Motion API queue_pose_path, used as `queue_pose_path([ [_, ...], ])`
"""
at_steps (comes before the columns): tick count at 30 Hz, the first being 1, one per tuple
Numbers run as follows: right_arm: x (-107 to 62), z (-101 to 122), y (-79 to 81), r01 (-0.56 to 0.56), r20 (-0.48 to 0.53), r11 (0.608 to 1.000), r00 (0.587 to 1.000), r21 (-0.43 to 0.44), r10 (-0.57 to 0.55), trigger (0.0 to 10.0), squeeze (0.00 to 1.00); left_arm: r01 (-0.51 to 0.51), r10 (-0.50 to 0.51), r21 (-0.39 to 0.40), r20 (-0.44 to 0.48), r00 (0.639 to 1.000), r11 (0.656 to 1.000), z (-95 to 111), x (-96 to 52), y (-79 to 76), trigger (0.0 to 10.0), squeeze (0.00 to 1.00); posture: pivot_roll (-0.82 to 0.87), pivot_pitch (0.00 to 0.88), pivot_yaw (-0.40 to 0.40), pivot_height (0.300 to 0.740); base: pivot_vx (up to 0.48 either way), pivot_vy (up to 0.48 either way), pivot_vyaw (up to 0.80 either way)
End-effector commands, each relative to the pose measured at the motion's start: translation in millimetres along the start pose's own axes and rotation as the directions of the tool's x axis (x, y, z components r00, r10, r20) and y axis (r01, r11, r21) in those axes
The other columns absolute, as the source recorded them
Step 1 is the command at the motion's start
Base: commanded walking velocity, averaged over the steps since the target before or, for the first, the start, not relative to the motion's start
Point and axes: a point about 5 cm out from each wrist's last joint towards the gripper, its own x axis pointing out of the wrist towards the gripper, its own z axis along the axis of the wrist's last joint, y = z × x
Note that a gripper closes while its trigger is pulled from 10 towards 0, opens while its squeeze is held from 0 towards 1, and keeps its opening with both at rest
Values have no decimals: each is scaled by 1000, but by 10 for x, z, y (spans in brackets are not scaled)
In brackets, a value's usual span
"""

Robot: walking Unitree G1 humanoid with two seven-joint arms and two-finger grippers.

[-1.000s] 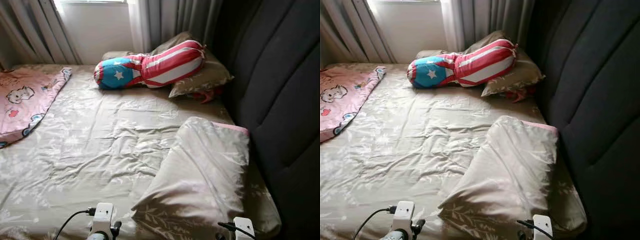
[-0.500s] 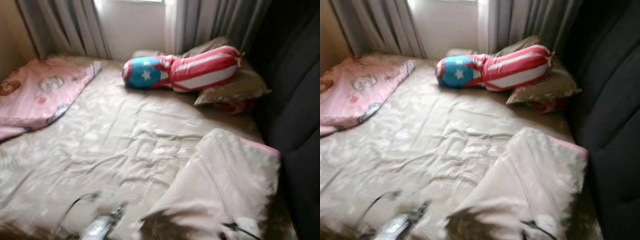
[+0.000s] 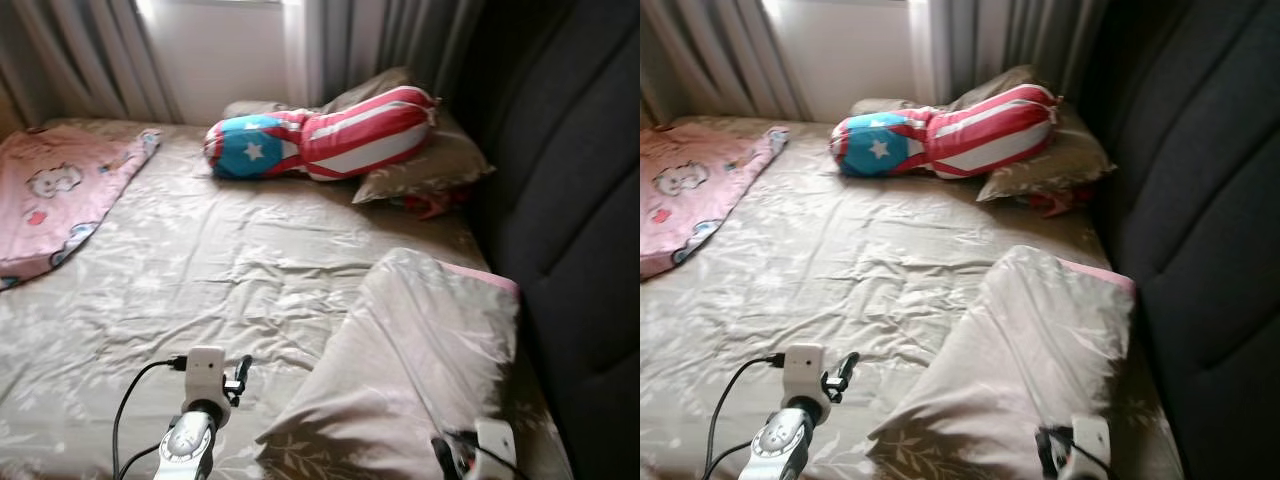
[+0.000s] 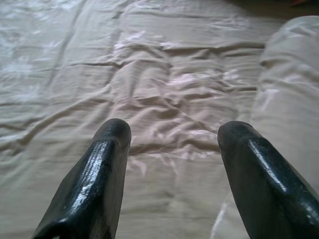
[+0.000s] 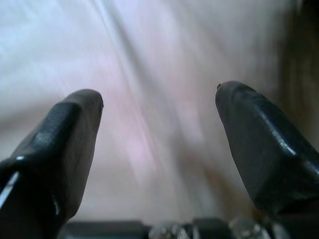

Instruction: Clean up the room

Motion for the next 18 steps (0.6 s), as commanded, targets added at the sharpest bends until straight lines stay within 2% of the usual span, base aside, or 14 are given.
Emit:
queue_pose_path([
  [1, 148, 451, 149, -31, 194, 999, 980, -35, 38, 10000, 0, 25, -25, 3, 32, 999, 1000, 18, -31, -47, 10000, 0, -8, 0, -74, 740, 0, 0, 0],
  [5, 125, 527, 143, -41, 261, 999, 964, -31, 47, 10000, 0, 45, -47, 29, 52, 998, 999, 14, -100, -75, 10000, 0, -8, 0, -75, 740, 0, 0, 0],
  [11, 112, 566, 128, -2, 293, 1000, 956, -1, 2, 10000, 0, 56, -60, 41, 93, 994, 998, 110, -96, -110, 10000, 0, -9, 0, -80, 740, 0, 0, 0],
  [18, 82, 453, 98, 52, 239, 998, 970, -31, -43, 10000, 0, 37, -41, 33, 116, 992, 999, 214, -37, -112, 10000, 0, -13, 0, -78, 740, 0, 0, 0],
])
